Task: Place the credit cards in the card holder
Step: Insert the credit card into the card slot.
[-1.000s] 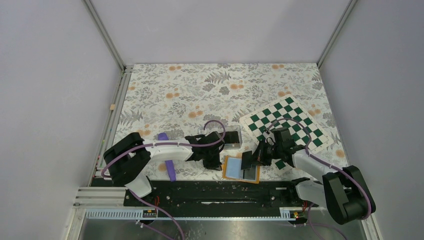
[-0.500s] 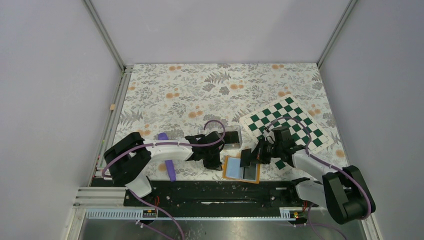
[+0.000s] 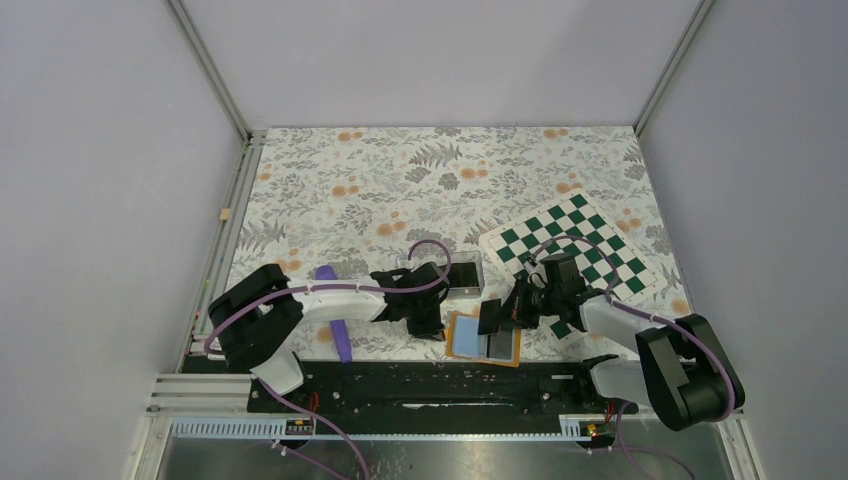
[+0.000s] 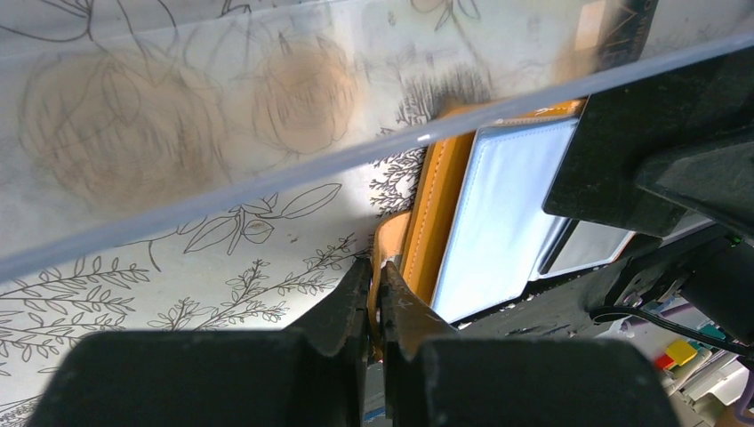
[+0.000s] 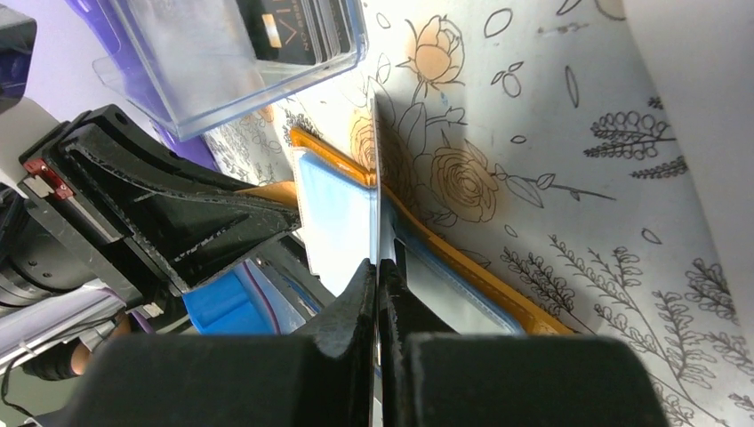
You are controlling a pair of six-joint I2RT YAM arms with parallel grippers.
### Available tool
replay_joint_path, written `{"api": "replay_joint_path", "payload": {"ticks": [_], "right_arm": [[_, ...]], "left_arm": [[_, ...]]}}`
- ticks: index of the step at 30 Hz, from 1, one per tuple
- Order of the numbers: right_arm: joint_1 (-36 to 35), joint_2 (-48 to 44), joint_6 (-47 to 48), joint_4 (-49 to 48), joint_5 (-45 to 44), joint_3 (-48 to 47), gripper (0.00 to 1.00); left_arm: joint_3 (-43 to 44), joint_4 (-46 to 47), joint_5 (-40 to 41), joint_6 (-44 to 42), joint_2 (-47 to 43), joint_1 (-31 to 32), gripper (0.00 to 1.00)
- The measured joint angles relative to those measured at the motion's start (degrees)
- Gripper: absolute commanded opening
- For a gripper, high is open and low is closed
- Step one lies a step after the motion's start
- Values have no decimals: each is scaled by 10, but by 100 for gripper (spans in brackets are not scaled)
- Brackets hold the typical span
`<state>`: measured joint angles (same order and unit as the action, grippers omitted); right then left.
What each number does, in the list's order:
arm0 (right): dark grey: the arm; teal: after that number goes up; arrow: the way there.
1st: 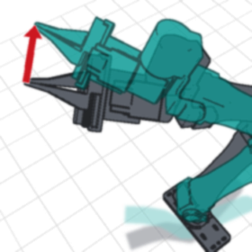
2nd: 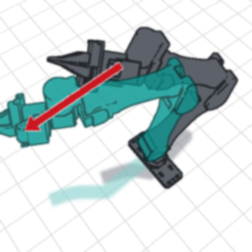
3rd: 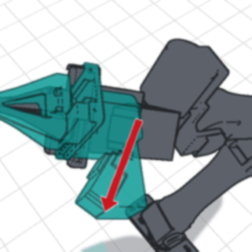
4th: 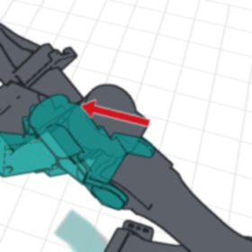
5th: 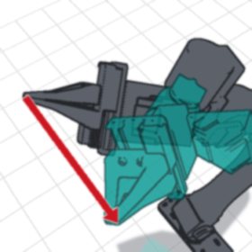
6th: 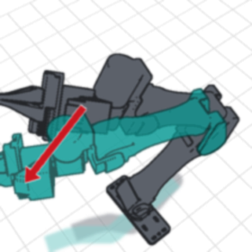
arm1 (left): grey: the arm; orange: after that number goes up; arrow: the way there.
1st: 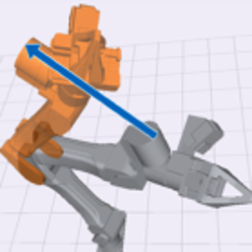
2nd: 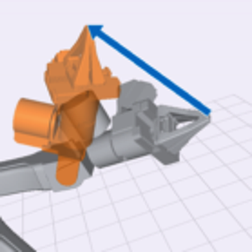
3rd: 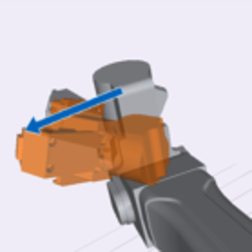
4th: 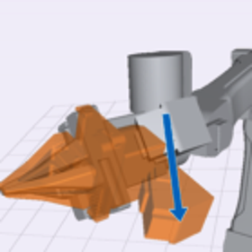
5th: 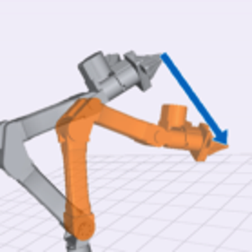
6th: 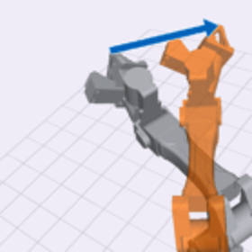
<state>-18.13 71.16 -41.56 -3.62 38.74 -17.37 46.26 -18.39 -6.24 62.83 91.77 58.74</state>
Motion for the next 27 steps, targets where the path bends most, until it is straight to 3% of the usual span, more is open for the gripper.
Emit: {"api": "replay_joint_path", "payload": {"ticks": [10,27], "right_arm": [[-14,-30,13,37,0,7,0],[-52,-14,-24,-1,14,16,0]], "left_arm": [[0,9,-7,0,4,0,0],[1,19,-17,2,10,-1,0]]}}
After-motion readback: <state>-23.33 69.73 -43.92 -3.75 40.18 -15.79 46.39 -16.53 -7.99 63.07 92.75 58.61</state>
